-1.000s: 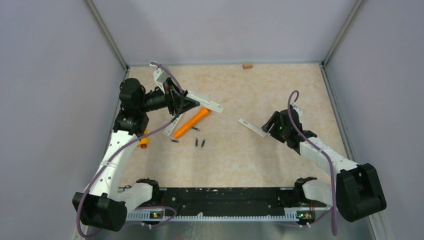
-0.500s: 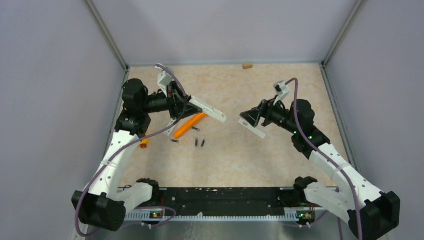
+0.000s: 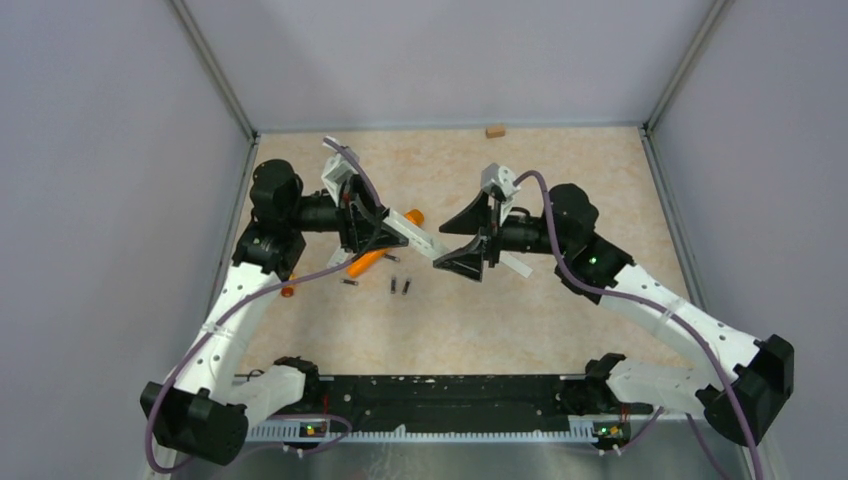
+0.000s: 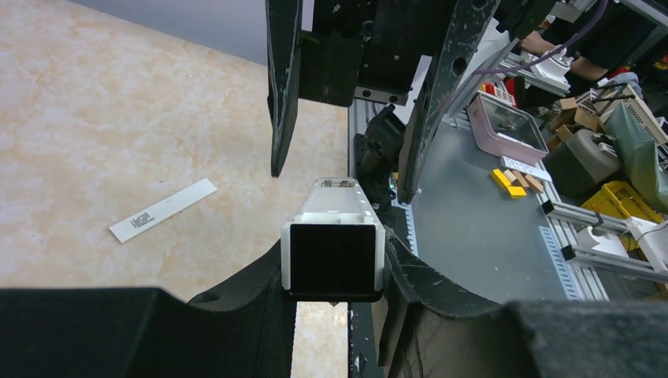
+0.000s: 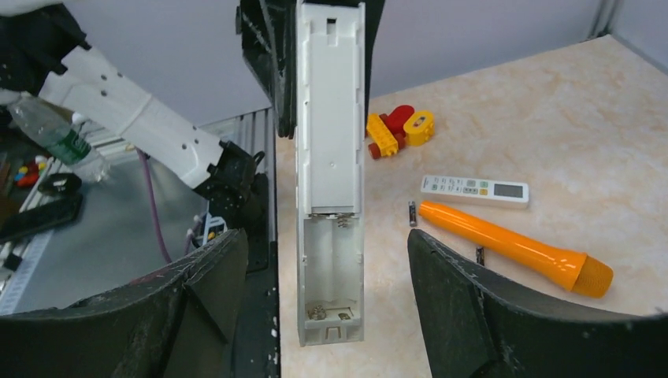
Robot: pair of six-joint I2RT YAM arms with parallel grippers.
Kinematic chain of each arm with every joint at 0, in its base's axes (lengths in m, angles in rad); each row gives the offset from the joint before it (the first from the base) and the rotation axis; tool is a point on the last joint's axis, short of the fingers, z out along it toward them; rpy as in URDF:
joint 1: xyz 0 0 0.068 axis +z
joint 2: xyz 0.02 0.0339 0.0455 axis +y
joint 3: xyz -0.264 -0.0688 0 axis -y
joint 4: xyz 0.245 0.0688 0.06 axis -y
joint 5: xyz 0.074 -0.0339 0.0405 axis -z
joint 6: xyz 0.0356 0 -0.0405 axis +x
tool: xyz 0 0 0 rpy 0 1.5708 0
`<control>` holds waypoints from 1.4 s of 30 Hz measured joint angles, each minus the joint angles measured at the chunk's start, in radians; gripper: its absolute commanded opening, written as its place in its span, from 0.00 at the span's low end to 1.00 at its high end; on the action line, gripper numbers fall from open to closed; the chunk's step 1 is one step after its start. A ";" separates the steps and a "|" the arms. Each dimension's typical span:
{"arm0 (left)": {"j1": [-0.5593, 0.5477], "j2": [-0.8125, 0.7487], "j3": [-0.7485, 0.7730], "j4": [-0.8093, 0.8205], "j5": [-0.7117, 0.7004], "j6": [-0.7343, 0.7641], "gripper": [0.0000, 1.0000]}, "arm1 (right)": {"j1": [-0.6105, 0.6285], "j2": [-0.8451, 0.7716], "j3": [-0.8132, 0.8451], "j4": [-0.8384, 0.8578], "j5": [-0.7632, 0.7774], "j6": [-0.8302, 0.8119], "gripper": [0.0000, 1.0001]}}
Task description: Load the batteries into the remote control
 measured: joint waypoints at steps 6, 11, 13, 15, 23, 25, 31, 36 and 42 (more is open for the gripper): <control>-0.001 -0.020 0.000 -0.005 0.029 0.005 0.00 | 0.039 0.035 0.014 -0.027 -0.053 -0.060 0.54; -0.005 -0.036 0.000 -0.006 0.047 0.011 0.00 | 0.040 0.066 0.044 -0.050 -0.087 -0.058 0.47; -0.005 -0.040 0.000 -0.005 0.048 0.013 0.00 | 0.040 0.070 0.052 -0.053 -0.102 -0.055 0.42; -0.005 -0.043 0.000 -0.005 0.048 0.014 0.00 | 0.042 0.070 0.055 -0.055 -0.113 -0.055 0.36; -0.006 -0.047 0.000 0.006 0.039 0.003 0.33 | 0.046 0.080 0.082 -0.095 -0.120 -0.044 0.00; -0.006 -0.048 0.000 0.010 0.023 -0.005 0.70 | 0.047 0.080 0.084 -0.095 -0.103 -0.044 0.00; -0.007 -0.055 0.003 -0.031 -0.115 0.007 0.99 | 0.054 0.074 0.084 -0.114 0.009 -0.051 0.00; -0.008 -0.069 0.003 -0.109 -0.353 0.032 0.99 | 0.060 0.054 0.077 -0.182 0.247 -0.064 0.00; -0.007 -0.072 -0.002 -0.193 -0.750 0.031 0.99 | 0.082 0.059 -0.029 -0.278 0.615 -0.052 0.00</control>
